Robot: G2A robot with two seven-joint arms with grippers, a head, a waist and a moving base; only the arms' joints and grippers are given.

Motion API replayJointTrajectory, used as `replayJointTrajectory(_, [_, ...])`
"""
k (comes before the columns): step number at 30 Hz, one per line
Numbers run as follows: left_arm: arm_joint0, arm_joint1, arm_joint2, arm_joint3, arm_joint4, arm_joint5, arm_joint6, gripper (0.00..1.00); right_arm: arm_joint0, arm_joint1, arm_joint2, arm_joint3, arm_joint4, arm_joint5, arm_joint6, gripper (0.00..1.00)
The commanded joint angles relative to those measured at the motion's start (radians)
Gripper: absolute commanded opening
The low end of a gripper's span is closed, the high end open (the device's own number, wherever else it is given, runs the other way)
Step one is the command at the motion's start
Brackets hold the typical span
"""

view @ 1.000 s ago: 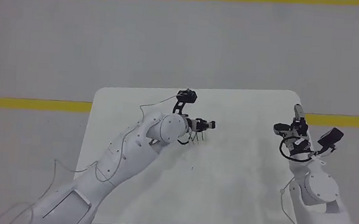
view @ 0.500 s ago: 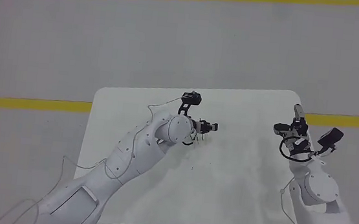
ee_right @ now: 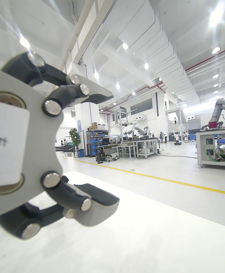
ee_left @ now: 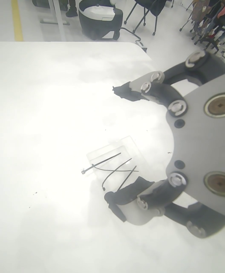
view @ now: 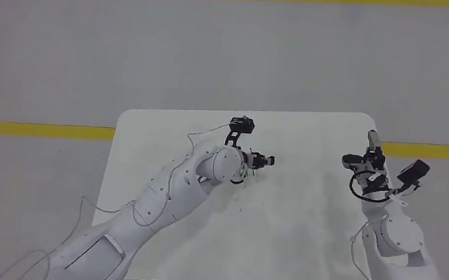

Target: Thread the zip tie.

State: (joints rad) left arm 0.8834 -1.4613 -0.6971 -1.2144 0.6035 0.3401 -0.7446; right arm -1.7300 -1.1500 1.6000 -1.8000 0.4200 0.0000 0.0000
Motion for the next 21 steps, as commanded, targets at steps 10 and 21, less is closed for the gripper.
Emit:
replayJointTrajectory(10, [0.01, -0.001, 0.0, 0.003, 0.002, -0.01, 0.021, 1.0, 0.0, 0.0, 0.0, 0.0, 0.0, 0.0, 0.0, 1.0])
replayJointTrajectory(21, [0.027, -0.027, -0.038, 0.048, 0.036, 0.0, 0.059, 1.0, 0.0, 0.0, 0.0, 0.0, 0.0, 0.0, 0.0, 1.0])
